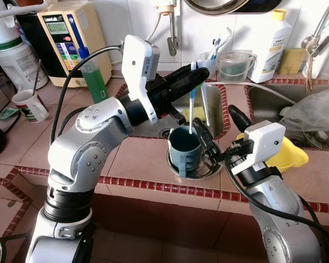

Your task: Kitchen organization

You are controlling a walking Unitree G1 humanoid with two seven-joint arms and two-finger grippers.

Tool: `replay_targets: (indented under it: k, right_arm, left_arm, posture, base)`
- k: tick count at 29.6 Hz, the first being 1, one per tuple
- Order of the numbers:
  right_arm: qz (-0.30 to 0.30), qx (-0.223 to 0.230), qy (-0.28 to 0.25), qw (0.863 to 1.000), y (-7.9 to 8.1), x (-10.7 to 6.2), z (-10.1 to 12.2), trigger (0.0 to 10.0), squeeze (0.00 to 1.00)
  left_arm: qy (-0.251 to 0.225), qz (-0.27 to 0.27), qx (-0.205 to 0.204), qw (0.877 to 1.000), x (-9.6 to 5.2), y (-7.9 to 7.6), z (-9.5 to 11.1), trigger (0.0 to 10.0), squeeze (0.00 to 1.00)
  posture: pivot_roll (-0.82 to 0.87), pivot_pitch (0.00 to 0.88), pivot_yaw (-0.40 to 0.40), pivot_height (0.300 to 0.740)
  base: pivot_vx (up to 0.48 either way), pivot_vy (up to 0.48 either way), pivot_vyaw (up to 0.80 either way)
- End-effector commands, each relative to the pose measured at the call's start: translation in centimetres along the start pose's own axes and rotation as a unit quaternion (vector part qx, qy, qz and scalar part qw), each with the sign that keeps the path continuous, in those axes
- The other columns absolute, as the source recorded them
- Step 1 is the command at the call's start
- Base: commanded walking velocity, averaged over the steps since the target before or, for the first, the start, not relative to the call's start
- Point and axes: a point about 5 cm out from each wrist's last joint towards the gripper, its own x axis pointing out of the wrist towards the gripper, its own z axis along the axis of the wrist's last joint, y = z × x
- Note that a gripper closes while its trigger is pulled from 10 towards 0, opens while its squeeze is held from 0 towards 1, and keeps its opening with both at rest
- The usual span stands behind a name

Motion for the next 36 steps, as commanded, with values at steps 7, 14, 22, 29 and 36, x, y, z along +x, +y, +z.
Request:
replay_targets:
  k: [7,14,22,29,36]
  right_arm:
    - [-0.006,-0.004,-0.008,1.0,-0.3,-0.2,0.3,10.0,0.0]
    - [-0.008,-0.004,-0.006,1.0,-0.6,-0.3,0.3,10.0,0.0]
    - [-0.021,-0.006,0.001,1.0,-1.0,0.1,0.2,10.0,0.0]
    - [-0.028,-0.016,-0.003,0.999,-1.4,0.5,0.5,10.0,0.0]
    - [-0.007,-0.015,-0.026,1.0,-0.9,0.9,1.3,0.0,0.0]
  left_arm:
    - [-0.004,-0.022,0.03,0.999,-0.3,-0.4,0.9,10.0,0.0]
    - [0.005,-0.035,0.043,0.998,-0.6,-0.6,0.9,10.0,0.0]
    - [0.001,-0.068,0.044,0.997,-0.4,-1.9,1.2,10.0,0.0]
    - [0.007,-0.075,0.045,0.996,-0.5,-2.2,0.9,10.0,0.0]
    - [0.018,-0.069,0.051,0.996,-0.5,-2.2,0.3,10.0,0.0]
  posture:
    - [-0.16,0.028,0.115,0.74]
    - [-0.16,0.028,0.112,0.74]
    - [-0.16,0.024,0.114,0.74]
    - [-0.16,0.022,0.114,0.74]
    - [-0.16,0.017,0.113,0.74]
  base:
    - [0.0,0.0,0.0]
    - [0.0,0.0,0.0]
    - [0.0,0.0,0.0]
    - [0.0,0.0,0.0]
    - [0.0,0.0,0.0]
